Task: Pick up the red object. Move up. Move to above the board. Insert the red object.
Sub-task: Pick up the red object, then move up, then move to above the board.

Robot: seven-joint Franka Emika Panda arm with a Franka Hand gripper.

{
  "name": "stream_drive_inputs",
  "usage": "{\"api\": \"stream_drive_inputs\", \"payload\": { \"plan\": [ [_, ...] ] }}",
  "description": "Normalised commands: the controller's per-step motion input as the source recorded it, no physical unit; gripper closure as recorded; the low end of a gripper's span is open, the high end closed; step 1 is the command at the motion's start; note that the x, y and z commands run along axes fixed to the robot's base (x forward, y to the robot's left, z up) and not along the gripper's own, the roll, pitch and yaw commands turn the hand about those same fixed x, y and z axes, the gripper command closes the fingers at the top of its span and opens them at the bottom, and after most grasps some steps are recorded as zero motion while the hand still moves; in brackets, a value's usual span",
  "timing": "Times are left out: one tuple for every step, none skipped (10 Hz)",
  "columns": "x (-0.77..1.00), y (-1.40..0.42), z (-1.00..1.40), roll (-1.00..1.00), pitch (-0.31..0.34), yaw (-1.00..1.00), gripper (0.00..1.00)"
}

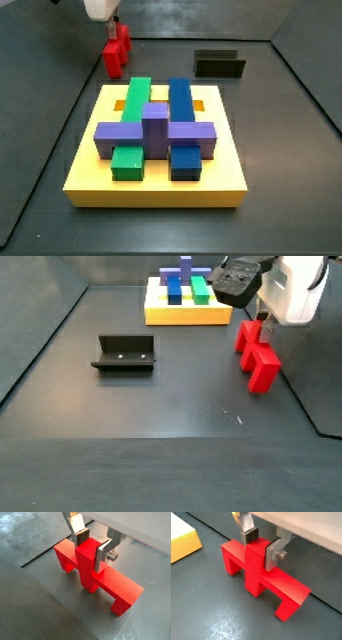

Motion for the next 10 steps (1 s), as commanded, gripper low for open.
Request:
{"api": "stream_drive_inputs", "payload": {
  "plan": [
    [0.00, 0.00, 0.00, 0.00, 0.000, 0.00, 1.00],
    [0.00, 0.00, 0.83, 0.00, 0.000, 0.00, 1.00],
    [-0.08, 0.11, 0.85, 0.00, 0.032, -0.05, 1.00],
    [-0.12, 0.09, 0.75, -0.02, 0.062, -0.06, 1.00],
    [-0.08, 0.05, 0.39, -0.05, 0.031, -0.03, 1.00],
    [0.00, 0.00, 1.40, 0.00, 0.000, 0.00, 1.00],
    [0.00, -0.01, 1.40, -0.01, 0.025, 0.01, 1.00],
    [-0.06, -0.03, 1.40, -0.03, 0.032, 0.00, 1.00],
    [-0.06, -0.02, 1.40, -0.05, -0.005, 0.00, 1.00],
    [0.05, 0.01, 0.94, -0.07, 0.059, -0.01, 1.00]
  ]
}}
